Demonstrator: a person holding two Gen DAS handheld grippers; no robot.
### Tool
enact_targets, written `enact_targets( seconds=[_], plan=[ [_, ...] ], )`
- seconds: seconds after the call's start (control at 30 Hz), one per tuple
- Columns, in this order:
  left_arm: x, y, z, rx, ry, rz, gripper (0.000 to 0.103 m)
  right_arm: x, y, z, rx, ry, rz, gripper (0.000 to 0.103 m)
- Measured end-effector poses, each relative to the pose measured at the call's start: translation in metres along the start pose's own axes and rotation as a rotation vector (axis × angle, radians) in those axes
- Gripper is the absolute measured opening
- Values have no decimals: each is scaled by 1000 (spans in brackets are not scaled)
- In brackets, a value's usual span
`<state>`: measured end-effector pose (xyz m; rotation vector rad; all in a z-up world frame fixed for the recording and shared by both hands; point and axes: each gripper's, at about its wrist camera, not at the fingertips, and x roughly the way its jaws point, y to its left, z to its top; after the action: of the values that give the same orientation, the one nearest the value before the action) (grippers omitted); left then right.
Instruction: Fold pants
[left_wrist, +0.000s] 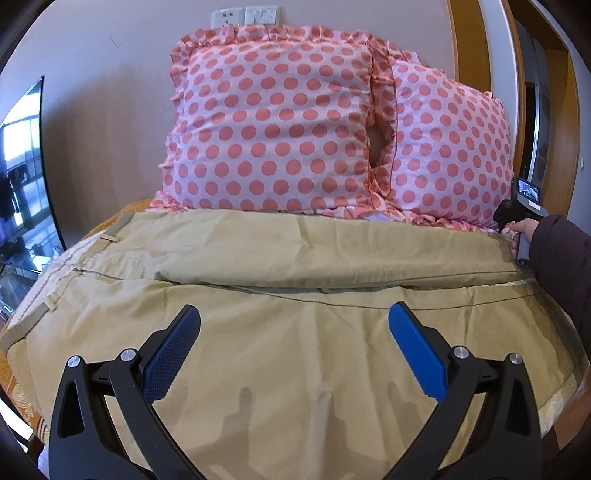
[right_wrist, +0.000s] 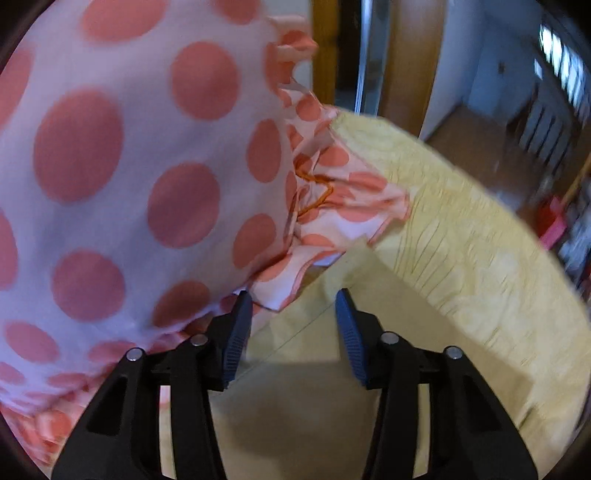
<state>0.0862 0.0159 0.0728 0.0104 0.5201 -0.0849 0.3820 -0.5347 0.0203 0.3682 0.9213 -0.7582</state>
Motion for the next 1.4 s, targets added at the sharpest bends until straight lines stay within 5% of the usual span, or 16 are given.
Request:
enact_targets(
  seconds=[0.13, 0.37, 0.53, 0.6, 0.7, 0.93, 1.1, 1.27, 1.3, 1.4],
  plan=[
    [5, 0, -4, -4, 15, -5, 102, 0, -27, -11, 22, -40, 90, 8],
    [-16, 9, -7, -27, -24, -7, 102, -71, -106, -54, 182, -160, 467, 4],
    [-30, 20, -1, -42, -65, 23, 102, -146, -190, -150, 283, -201, 712, 3],
    [-32, 26, 5, -47, -73, 42, 102, -161, -215, -200, 339, -137, 745, 3],
    [-27, 39, 13, -76, -73, 43, 102, -143, -230, -229, 400, -12, 772, 4],
    [-3, 80, 24, -204, 7, -31, 102, -132, -228, -238, 456, 49, 782, 29],
    [14, 112, 25, -378, 17, -140, 102, -125, -227, -235, 494, 81, 778, 35],
    [34, 122, 48, -366, 35, -36, 102, -126, -220, -224, 509, 132, 730, 58],
    [38, 122, 53, -356, 36, -19, 102, -126, -217, -221, 497, 122, 712, 57],
    [55, 125, 70, -346, 50, -10, 102, -117, -211, -216, 454, 100, 700, 2]
  ],
)
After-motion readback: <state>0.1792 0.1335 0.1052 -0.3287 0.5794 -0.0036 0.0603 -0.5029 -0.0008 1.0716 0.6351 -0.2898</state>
